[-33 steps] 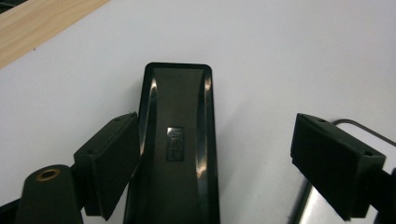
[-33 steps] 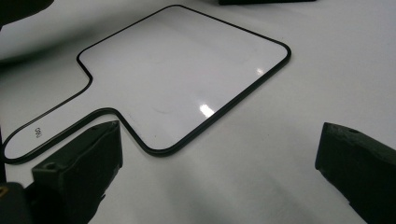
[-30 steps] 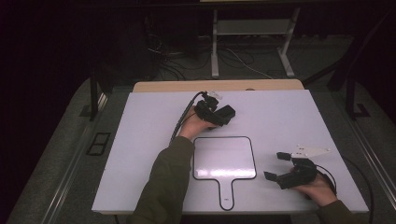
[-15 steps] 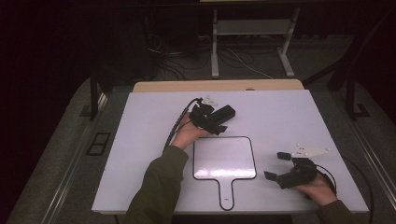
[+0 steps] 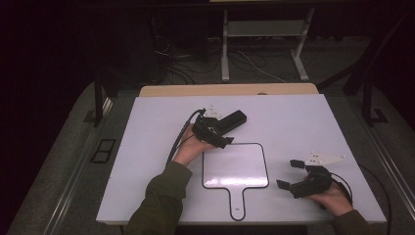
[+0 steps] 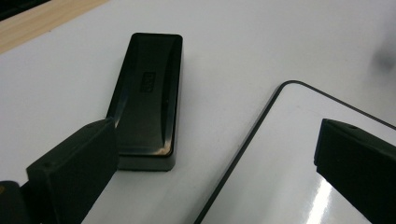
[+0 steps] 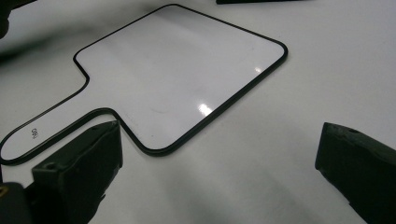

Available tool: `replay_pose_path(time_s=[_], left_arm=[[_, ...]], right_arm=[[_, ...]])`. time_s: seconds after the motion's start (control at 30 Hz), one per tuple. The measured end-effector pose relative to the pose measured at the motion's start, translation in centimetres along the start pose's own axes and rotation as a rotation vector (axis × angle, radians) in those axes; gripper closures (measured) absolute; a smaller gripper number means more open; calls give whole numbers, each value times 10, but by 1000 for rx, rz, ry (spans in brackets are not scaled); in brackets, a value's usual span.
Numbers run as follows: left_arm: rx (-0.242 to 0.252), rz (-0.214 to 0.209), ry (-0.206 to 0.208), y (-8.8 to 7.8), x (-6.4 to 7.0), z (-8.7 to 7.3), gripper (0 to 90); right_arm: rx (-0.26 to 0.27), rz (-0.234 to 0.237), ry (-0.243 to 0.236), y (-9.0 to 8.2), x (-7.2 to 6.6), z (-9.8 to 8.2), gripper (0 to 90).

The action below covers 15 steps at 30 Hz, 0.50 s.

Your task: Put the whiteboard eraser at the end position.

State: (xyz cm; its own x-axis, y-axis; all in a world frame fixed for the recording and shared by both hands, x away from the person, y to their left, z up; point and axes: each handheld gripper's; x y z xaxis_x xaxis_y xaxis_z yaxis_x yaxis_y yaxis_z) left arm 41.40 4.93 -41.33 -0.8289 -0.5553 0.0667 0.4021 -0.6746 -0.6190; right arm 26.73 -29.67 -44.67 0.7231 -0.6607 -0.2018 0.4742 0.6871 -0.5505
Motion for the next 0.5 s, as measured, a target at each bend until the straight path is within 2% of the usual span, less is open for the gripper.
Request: replay_pose_path(time_s=[0.1, 0.27, 0.33, 0.4, 0.5], left_arm=[[10, -1, -7, -6, 3, -3, 0], [28, 7, 6, -17, 6, -8, 0], [38, 3, -5, -21, 9, -11, 0], [37, 9, 7, -26, 11, -14, 0], [59, 27, 2, -34, 11, -17, 0]], right_arm=[[-1, 0, -2, -1, -1, 0, 0], [5, 2, 5, -2, 0, 0, 0], [6, 2, 2, -2, 0, 0, 0], [7, 2, 2, -2, -1, 0, 0], [8, 2, 2, -2, 0, 0, 0]])
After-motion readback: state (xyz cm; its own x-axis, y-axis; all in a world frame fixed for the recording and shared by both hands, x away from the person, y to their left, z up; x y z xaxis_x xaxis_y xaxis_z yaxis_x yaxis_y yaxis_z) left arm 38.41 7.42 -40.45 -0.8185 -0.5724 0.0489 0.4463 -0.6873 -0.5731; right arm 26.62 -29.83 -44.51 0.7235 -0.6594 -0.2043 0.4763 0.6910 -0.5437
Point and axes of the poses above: each handheld gripper's, and its own axes: y roughly forward along the jaws, z roughly out of its top, x roughly to its right
